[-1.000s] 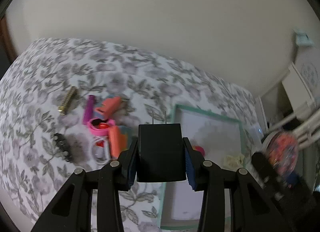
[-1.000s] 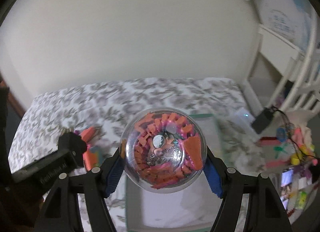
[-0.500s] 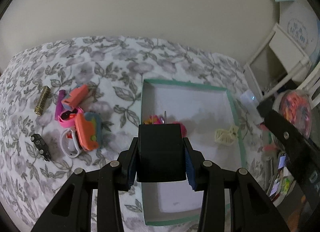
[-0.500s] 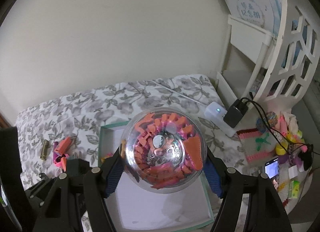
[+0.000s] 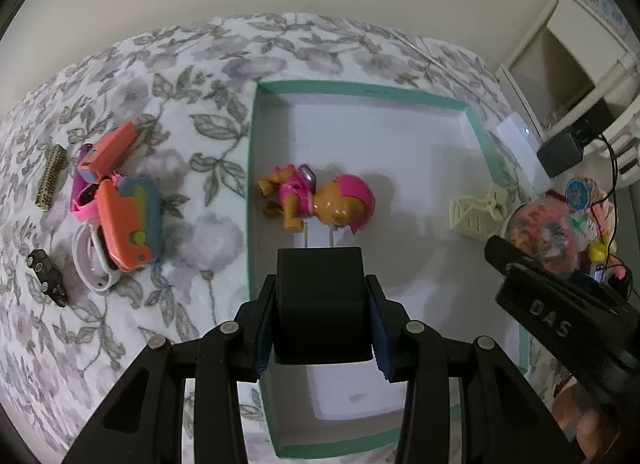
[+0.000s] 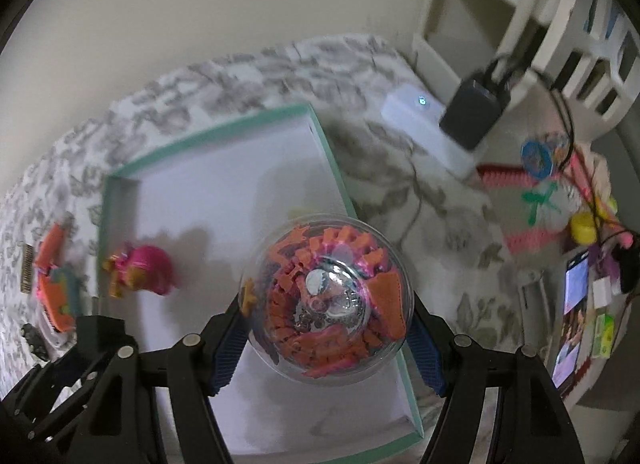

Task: Organize rigid objects
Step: 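Carry the charger into the tray and open the left tool while the right tool releases the ball there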

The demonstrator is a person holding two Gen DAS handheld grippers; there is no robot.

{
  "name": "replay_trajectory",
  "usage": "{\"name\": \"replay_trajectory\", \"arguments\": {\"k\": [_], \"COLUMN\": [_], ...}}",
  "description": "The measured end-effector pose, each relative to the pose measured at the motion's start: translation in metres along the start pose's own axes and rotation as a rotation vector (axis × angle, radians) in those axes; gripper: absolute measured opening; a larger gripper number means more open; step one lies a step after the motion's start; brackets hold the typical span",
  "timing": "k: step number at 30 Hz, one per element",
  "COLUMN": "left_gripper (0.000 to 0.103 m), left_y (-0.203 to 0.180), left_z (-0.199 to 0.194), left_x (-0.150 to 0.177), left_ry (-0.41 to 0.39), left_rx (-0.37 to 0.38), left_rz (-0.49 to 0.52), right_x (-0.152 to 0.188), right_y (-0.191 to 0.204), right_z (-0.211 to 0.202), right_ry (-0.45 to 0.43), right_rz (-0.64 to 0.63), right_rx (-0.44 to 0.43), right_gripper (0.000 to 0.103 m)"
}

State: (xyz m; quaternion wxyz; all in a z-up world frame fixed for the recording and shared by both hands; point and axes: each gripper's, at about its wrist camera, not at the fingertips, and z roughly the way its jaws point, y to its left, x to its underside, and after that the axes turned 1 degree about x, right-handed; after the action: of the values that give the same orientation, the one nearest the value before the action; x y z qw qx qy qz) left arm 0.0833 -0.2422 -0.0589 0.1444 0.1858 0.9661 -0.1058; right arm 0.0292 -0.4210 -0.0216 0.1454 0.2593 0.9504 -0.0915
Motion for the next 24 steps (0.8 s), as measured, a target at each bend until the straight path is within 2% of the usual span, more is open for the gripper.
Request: {"name": "replay_trajectory", "arguments": {"k": [7,16,24], "left_gripper": [0.043,0.043,0.043], "left_y": [-0.011,-0.014,-0.016], "left_z": [0.015,0.035,0.040], "left_x": [0.007,0.016,0.019], "left_ry": [0.039,0.094,0.102], "left_rx": [-0.013,-0.030,-0.044], "left_rz": [0.034,0.033,0.034], "right_x": [0.005,0.007,0.004], "right_y": [-0.004,0.005,0.012], "right_z": [0.025,0.032,0.031], "right_ry": [0.062,0.082,0.088], "right_rz": [0.001,-0.047,-0.059], "right_rx": [0.004,0.061,0.074], "right_gripper": [0.075,0.075,0.075]}}
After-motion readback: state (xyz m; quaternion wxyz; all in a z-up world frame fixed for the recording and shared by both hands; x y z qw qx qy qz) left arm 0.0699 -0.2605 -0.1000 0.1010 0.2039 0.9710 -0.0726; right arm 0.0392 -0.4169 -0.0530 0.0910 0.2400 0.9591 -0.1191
